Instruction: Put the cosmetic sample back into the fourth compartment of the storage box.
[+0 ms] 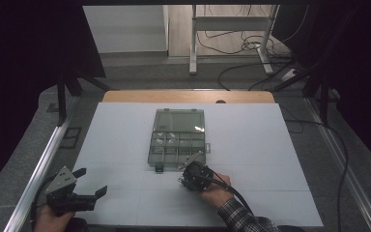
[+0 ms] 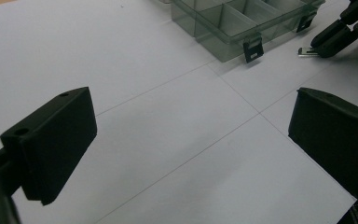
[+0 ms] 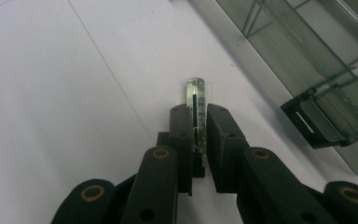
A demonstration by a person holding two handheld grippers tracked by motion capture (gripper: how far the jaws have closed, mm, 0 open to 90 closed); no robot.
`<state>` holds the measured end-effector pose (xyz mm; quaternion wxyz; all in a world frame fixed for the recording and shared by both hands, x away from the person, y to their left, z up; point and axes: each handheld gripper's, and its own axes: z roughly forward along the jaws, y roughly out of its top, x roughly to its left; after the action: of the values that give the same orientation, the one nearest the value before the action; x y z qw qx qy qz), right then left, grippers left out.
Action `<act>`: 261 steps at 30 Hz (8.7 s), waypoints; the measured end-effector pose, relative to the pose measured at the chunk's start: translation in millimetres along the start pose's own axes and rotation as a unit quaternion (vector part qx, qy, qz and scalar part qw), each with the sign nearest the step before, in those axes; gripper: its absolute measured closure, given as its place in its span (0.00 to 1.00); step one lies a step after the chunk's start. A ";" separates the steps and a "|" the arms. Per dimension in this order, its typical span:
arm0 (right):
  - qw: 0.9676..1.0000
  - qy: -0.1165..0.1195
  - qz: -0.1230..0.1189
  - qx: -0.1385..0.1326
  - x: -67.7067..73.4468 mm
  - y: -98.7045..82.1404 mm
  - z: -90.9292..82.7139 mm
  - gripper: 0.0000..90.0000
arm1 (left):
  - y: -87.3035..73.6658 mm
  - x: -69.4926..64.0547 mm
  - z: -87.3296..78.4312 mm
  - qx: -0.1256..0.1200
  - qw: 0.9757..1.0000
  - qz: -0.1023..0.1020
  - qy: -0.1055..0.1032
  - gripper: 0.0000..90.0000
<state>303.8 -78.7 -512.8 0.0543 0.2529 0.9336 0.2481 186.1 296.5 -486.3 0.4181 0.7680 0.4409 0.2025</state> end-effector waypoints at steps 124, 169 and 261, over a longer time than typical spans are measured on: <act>0.987 -0.087 0.077 -0.109 -112.9 33.0 -12.9 0.86 | -0.3 3.8 0.8 0.000 1.000 -0.015 -0.010 0.02; 0.989 -0.057 0.079 -0.110 -94.5 31.7 -28.3 0.37 | -1.7 2.3 -4.1 -0.011 1.000 -0.020 -0.013 0.02; 0.987 -0.050 0.058 -0.141 -64.5 -39.6 -89.1 0.01 | -2.0 4.0 -4.3 -0.011 0.999 -0.023 -0.019 0.02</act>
<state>321.8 -179.3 -456.1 0.1216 0.3090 0.8691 0.3665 184.2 302.4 -485.7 0.4397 0.7563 0.4485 0.1831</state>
